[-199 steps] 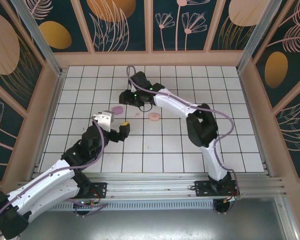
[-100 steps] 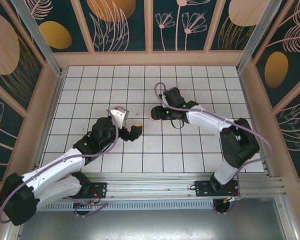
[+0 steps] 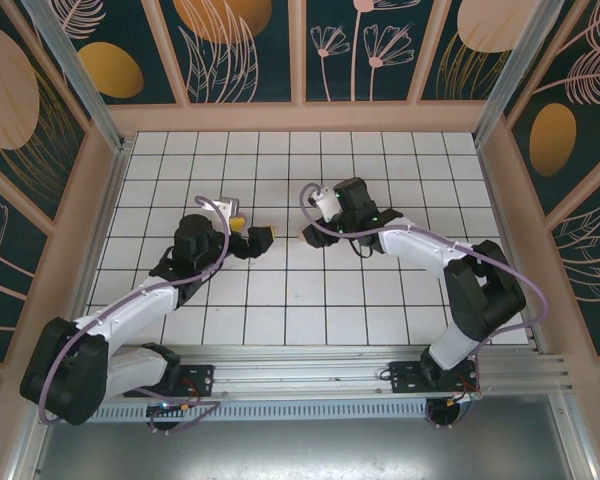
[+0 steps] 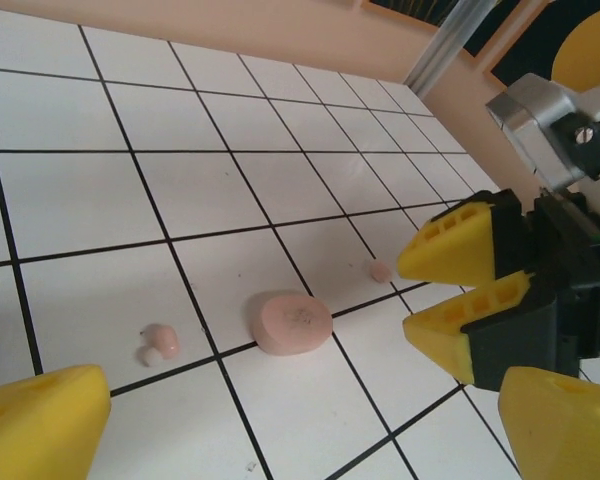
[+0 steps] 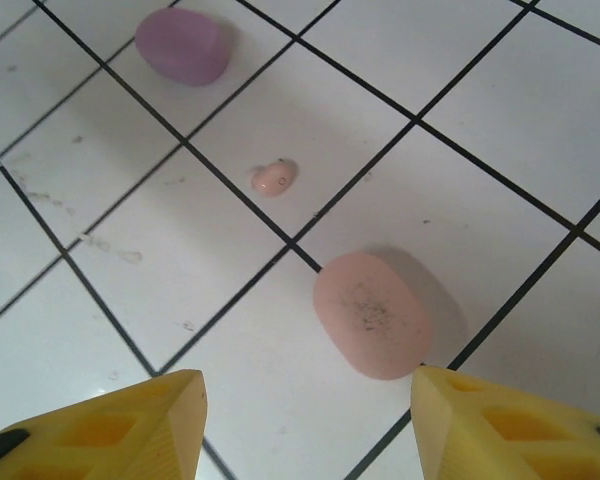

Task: Insert the wireless bluetooth earbuds into the charging case

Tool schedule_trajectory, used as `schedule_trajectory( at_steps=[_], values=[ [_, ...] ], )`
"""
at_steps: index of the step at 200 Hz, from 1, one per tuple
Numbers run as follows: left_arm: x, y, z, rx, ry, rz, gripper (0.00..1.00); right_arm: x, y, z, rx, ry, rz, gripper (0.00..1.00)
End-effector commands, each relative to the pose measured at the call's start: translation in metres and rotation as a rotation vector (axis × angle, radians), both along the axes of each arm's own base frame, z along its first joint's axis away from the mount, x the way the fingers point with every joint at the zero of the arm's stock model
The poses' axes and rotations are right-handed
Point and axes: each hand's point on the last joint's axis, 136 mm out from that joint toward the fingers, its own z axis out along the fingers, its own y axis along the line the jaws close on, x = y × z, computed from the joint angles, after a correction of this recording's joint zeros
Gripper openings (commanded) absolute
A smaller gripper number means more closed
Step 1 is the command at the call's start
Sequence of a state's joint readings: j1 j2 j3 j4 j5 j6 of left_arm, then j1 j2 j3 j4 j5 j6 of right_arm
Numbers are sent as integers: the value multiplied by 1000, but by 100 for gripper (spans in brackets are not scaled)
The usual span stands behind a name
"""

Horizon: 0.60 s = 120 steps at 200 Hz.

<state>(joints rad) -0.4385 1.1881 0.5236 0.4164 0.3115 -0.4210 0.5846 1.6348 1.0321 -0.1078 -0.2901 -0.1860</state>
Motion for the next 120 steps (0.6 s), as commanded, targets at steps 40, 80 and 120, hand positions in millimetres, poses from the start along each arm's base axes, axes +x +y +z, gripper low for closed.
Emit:
schedule_trajectory(
  at_steps=[40,80,120],
  values=[
    [11,-4,-4,13,7,-40,98,23,9,-46,-149,30,152,56],
    [15,-3,-7,40,6,-57,98,27,19,-59,-137,51,189,55],
    [16,-1,-12,63,12,-65,98,23,20,-74,-161,83,215,55]
  ],
)
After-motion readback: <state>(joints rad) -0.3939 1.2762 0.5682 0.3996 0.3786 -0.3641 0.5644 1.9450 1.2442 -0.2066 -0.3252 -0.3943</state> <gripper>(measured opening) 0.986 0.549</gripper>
